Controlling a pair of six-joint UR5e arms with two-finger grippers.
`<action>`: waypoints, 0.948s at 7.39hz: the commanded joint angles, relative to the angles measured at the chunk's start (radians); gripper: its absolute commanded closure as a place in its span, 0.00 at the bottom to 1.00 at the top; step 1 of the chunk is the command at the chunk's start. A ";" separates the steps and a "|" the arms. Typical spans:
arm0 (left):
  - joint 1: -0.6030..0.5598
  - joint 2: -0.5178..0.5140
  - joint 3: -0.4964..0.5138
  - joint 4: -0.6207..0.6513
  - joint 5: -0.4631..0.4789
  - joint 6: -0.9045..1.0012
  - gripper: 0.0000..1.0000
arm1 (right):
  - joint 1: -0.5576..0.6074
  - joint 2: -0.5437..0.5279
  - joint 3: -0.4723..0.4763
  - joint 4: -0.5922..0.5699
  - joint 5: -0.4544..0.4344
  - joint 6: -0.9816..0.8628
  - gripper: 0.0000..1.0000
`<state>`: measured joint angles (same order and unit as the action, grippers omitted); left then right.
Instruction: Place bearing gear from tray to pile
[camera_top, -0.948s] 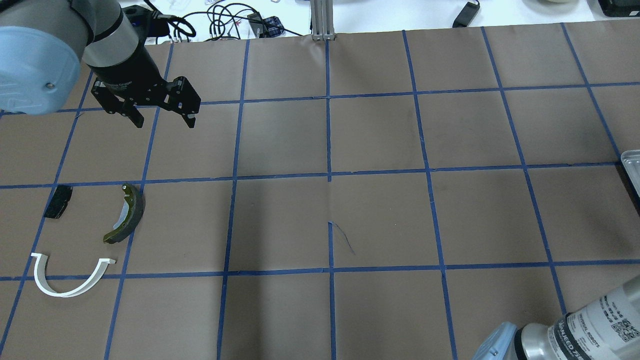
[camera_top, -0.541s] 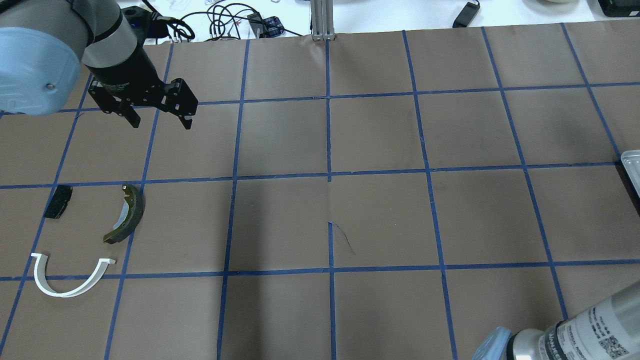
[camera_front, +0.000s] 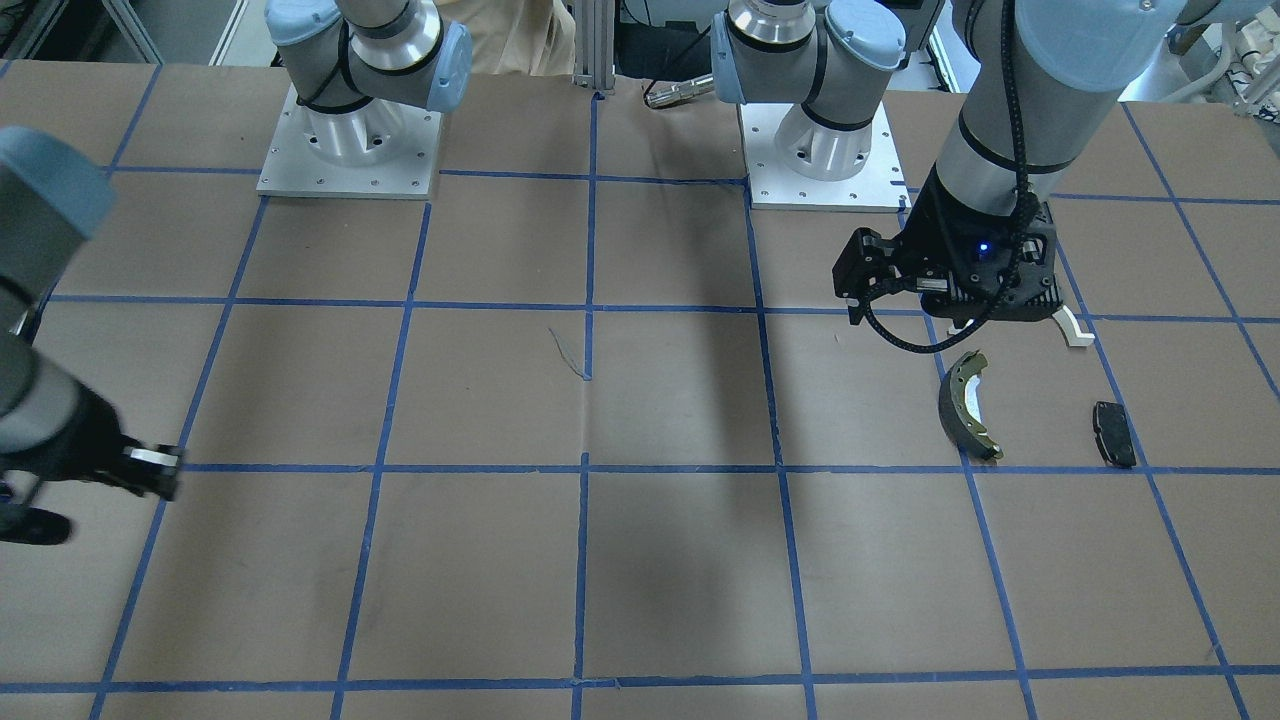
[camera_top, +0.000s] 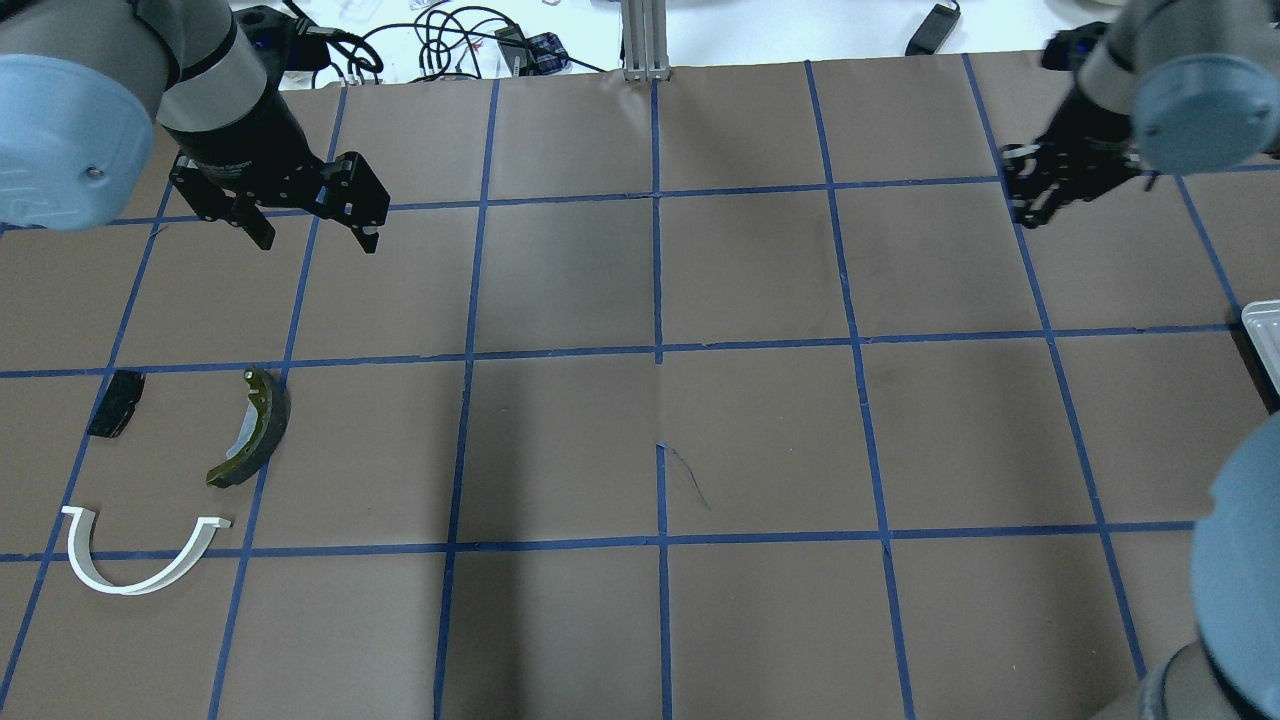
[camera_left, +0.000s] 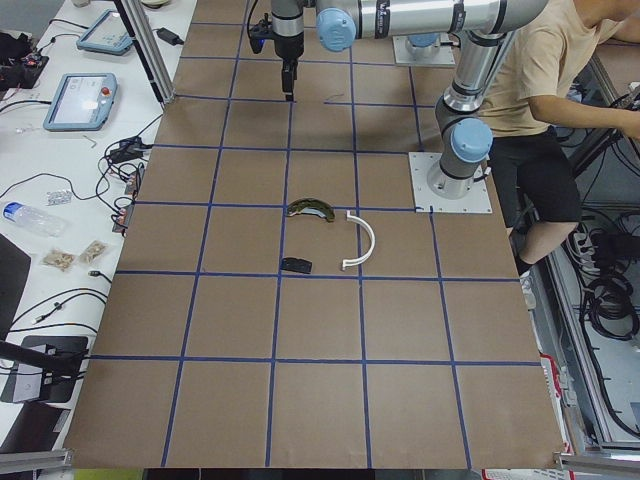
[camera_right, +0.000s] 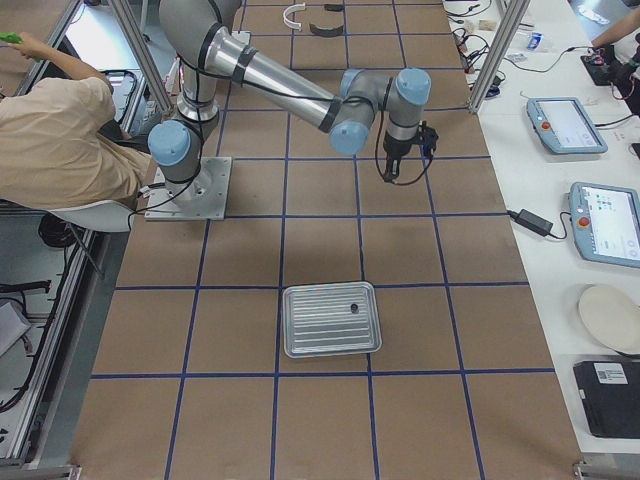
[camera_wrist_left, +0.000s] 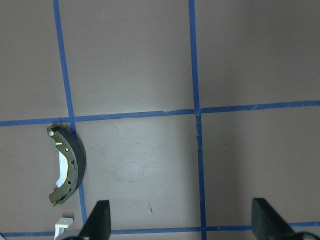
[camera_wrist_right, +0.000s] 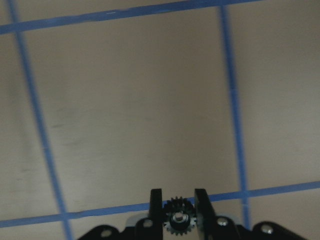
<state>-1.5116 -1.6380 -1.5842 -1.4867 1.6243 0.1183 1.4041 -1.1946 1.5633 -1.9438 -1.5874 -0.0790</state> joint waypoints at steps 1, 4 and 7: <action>0.031 0.001 0.001 0.000 0.000 0.004 0.00 | 0.325 0.064 -0.041 -0.014 0.056 0.211 0.97; 0.045 -0.003 0.001 0.002 -0.001 0.001 0.00 | 0.609 0.180 -0.062 -0.126 0.073 0.333 0.95; 0.045 -0.017 0.012 0.000 -0.003 -0.008 0.00 | 0.693 0.228 -0.028 -0.218 0.099 0.410 0.56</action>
<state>-1.4668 -1.6545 -1.5723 -1.4861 1.6216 0.1135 2.0769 -0.9744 1.5131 -2.1420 -1.4919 0.3141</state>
